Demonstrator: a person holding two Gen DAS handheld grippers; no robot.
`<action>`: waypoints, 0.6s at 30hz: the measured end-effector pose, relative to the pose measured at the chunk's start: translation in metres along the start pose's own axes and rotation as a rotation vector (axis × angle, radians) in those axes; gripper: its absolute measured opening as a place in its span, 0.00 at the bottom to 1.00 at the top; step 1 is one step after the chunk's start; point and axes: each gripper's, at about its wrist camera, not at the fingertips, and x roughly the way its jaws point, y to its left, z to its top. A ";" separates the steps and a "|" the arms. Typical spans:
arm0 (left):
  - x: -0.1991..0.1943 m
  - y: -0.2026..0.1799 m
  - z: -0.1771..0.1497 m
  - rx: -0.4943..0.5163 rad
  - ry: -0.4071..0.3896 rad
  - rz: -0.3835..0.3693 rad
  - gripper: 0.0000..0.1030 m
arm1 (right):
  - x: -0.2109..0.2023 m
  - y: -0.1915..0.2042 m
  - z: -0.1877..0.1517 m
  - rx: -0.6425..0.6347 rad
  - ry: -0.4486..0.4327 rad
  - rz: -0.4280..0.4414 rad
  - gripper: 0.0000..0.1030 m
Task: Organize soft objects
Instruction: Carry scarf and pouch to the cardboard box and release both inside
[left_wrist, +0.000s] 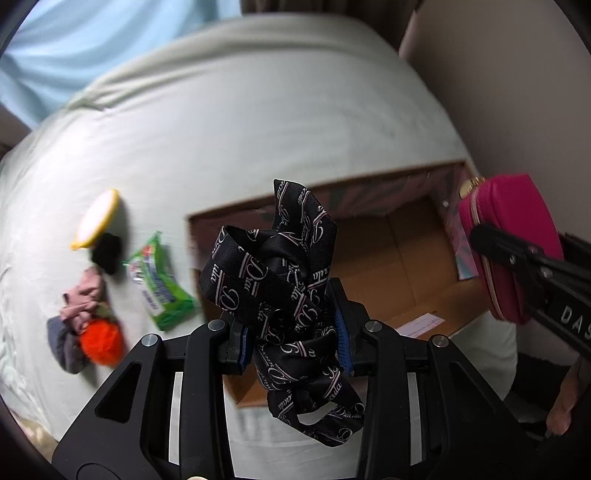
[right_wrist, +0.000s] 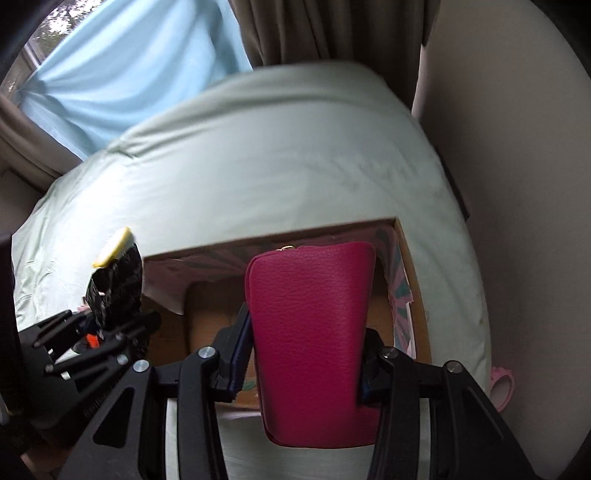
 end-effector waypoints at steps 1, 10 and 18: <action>0.011 -0.004 0.002 0.005 0.018 -0.001 0.31 | 0.010 -0.004 0.001 0.003 0.017 0.003 0.41; 0.083 -0.027 0.005 0.077 0.135 -0.019 0.34 | 0.087 -0.031 0.000 0.037 0.153 0.039 0.42; 0.079 -0.024 0.005 0.106 0.110 0.000 1.00 | 0.102 -0.041 0.006 0.086 0.143 0.085 1.00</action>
